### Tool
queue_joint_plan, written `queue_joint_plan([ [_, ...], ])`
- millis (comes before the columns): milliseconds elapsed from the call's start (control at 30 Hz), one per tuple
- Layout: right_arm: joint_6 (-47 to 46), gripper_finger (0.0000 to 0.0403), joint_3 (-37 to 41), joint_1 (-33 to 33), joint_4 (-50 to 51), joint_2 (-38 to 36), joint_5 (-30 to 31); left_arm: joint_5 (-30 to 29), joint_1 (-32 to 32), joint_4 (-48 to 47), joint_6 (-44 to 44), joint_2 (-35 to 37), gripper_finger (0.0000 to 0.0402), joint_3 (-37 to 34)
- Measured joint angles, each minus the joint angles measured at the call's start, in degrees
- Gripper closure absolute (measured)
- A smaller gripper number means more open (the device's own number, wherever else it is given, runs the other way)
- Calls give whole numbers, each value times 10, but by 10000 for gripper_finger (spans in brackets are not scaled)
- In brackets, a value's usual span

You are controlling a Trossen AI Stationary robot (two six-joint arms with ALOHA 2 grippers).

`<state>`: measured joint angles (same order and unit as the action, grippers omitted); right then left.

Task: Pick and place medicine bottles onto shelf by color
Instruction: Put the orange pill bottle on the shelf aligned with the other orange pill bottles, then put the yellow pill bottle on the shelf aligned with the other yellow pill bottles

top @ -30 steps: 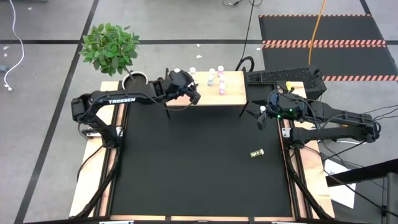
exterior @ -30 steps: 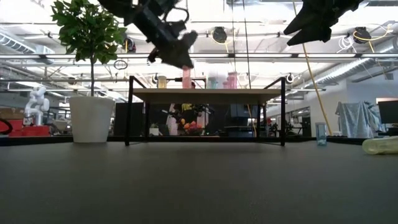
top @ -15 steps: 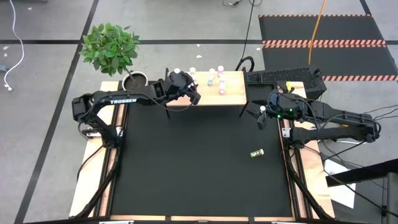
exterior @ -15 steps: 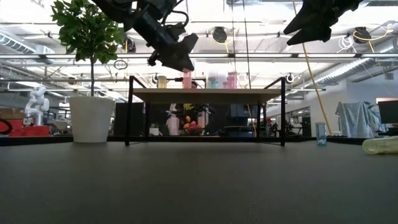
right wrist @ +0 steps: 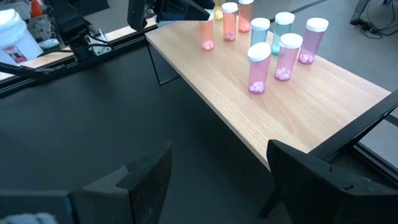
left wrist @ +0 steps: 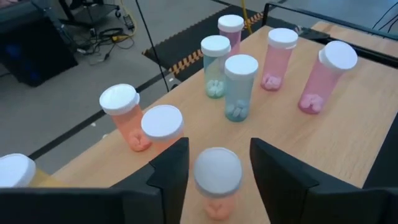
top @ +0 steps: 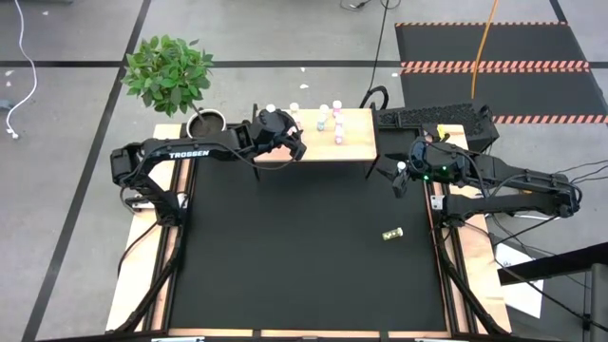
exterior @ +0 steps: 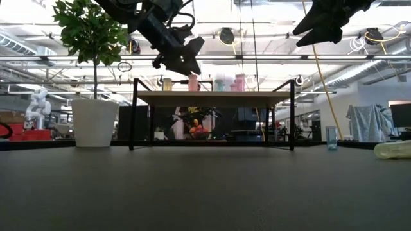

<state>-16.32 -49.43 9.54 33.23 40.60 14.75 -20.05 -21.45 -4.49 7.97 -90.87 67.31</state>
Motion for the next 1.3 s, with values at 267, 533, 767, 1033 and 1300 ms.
queue_joint_plan([
  [267,-2,147,0,0,0,0,0,0,1,-3,-9,1,178,3],
  [533,14,147,0,0,-4,0,-1,5,23,-31,-50,72,134,21],
  [767,54,147,0,0,-56,2,-24,4,68,-87,-4,151,118,20],
  [1033,-38,147,0,6,-61,6,-56,-6,147,-140,65,166,143,19],
  [1300,-184,147,10,-8,110,19,-121,-6,199,-147,132,157,164,3],
])
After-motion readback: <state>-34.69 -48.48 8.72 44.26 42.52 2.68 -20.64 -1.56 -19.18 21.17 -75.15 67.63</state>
